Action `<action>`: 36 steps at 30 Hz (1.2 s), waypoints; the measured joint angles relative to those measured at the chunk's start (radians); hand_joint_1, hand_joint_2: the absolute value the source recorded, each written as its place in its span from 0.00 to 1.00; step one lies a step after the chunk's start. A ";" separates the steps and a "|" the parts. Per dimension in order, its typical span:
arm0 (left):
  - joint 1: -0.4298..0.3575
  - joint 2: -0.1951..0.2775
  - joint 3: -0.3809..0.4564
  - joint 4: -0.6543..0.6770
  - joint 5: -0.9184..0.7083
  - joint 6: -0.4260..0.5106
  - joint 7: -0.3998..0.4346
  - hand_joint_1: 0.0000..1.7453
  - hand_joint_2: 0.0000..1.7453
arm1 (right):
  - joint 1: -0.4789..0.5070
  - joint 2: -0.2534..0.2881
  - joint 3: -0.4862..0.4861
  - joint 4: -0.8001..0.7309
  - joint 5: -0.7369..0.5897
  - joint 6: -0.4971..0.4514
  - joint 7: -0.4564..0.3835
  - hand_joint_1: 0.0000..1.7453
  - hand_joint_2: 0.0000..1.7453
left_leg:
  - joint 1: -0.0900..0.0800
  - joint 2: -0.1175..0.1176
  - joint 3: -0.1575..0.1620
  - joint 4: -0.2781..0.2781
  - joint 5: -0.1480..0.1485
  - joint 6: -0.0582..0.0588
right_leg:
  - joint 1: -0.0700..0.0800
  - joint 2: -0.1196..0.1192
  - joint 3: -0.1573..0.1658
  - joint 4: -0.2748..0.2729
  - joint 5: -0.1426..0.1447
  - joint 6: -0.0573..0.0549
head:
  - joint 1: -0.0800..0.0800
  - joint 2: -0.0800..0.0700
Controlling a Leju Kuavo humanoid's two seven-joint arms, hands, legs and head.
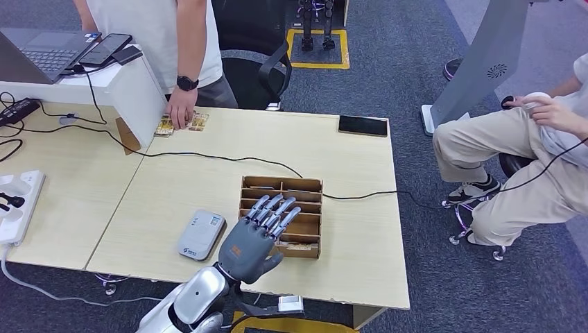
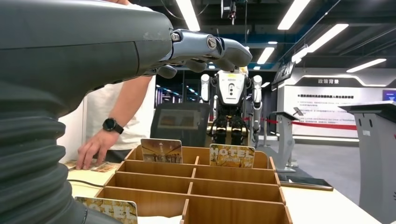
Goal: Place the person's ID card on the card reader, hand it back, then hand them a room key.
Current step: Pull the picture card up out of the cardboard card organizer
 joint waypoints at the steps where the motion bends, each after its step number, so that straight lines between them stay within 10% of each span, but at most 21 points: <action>1: 0.000 0.000 0.000 0.001 0.000 0.000 0.001 0.00 1.00 | 0.000 0.000 0.000 0.000 0.000 0.000 0.000 0.00 1.00 | 0.000 0.000 0.000 0.000 0.000 0.000 | 0.000 0.000 0.000 0.000 0.000 0.000 | 0.000 0.000; 36: -0.012 -0.019 0.052 0.129 -0.226 0.074 0.489 0.00 1.00 | 0.000 0.000 0.000 0.000 0.022 0.000 0.035 0.00 1.00 | 0.000 0.000 0.000 0.000 0.000 0.000 | 0.000 0.000 0.000 0.000 0.000 0.000 | 0.000 0.000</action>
